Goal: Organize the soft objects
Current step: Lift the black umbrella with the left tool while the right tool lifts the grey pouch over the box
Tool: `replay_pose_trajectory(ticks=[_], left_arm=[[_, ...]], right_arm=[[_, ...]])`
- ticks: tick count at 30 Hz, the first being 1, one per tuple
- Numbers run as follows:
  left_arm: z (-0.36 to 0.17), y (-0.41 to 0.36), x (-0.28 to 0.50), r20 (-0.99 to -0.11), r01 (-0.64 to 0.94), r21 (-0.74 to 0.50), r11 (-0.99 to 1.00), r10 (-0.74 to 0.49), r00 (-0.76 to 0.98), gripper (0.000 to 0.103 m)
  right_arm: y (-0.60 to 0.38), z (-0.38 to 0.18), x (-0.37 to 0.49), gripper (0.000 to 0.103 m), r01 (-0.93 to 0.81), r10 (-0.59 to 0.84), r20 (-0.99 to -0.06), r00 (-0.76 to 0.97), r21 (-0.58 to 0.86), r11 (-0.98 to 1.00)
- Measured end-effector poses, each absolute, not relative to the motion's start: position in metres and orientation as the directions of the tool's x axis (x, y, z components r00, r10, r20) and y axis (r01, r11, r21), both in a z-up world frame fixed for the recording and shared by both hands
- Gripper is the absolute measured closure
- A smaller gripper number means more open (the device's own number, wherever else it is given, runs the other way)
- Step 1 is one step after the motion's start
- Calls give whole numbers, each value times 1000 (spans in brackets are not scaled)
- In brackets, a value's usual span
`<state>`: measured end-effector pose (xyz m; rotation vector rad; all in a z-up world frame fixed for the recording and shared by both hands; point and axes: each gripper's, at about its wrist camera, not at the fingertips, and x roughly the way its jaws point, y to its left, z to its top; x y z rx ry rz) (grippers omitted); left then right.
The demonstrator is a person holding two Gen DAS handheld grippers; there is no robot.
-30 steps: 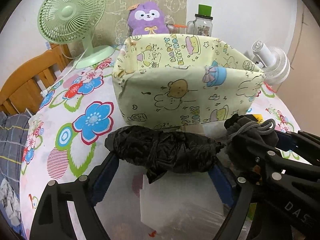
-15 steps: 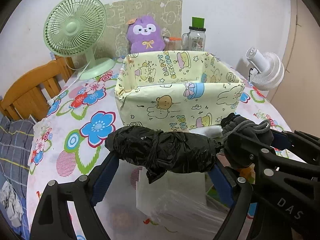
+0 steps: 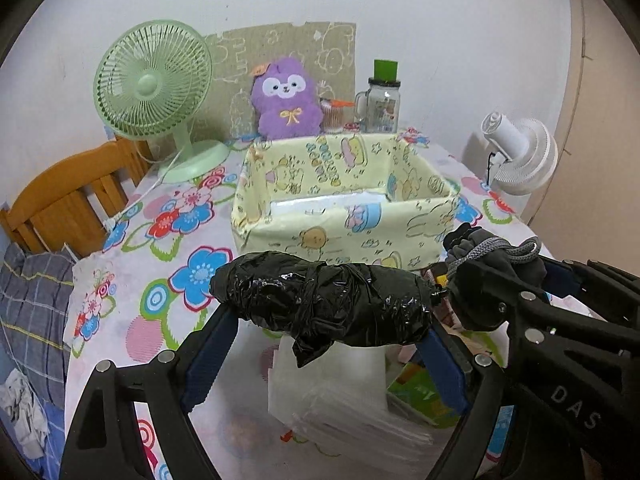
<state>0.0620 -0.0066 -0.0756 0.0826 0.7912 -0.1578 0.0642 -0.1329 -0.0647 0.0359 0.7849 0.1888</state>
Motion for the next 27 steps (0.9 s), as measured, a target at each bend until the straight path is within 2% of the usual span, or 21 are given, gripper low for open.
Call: replay_pose_trajectory(ticks=[27], left_arm=[[-36, -7, 81, -654, 187, 0, 982, -141, 743, 14]], right_arm=[[-133, -24, 87, 59, -123, 141, -634, 760, 73, 990]])
